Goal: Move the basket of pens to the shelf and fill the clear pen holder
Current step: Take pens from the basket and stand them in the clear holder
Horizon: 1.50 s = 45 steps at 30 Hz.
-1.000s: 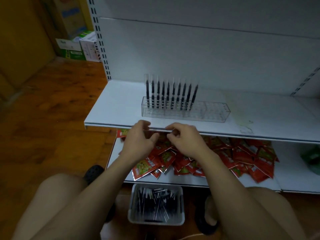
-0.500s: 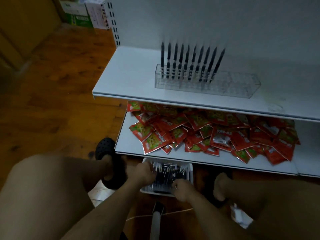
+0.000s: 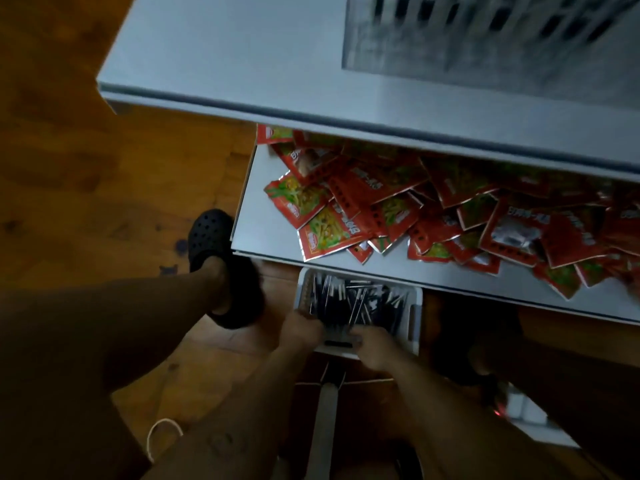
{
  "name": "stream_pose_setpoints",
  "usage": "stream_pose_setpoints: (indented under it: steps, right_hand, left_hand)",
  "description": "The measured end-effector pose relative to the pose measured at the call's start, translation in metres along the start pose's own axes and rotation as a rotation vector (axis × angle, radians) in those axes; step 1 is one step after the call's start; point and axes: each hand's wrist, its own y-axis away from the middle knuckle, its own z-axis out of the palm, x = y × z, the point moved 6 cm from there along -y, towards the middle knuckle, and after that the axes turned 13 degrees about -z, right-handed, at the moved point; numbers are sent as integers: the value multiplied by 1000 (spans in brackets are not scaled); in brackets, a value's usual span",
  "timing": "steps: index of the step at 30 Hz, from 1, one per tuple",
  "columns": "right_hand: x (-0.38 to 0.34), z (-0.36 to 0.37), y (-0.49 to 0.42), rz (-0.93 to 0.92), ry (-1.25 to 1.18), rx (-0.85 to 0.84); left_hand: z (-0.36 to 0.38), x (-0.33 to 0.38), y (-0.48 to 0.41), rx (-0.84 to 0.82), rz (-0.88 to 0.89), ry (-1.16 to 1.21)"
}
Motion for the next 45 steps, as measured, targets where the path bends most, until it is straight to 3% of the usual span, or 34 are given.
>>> stream_pose_setpoints:
  steps: [3, 11, 16, 20, 22, 27, 34, 38, 42, 45]
  right_hand:
    - [4, 4, -13, -37, 70, -34]
    - [-8, 4, -29, -103, 80, -28]
    - [-32, -31, -6, -150, -135, 195]
    - [-67, -80, 31, -197, -541, 444]
    - [-86, -102, 56, -248, -614, 522]
    - [-139, -137, 117, -414, -471, 650]
    - [-195, -172, 204, -655, -578, 776]
    - [-226, -198, 263, -797, -517, 840]
    - [-240, -231, 314, -786, -437, 949]
    - [-239, -271, 347, -764, -300, 1157]
  left_hand:
    - [-6, -9, -20, 23, -56, 141]
    - [-20, -8, -14, 57, 13, 331]
    - [-31, 22, 20, 59, 125, 359]
    - [-51, 56, 61, 53, 277, 431]
    - [-61, 70, 89, 44, 365, 415]
    - [-87, 98, 164, 108, 608, 334]
    - [-117, 126, 279, 195, 929, 261]
    - [-126, 139, 340, 255, 1096, 191]
    - [-130, 154, 384, 329, 1214, 53]
    - [-125, 168, 399, 335, 1285, -38]
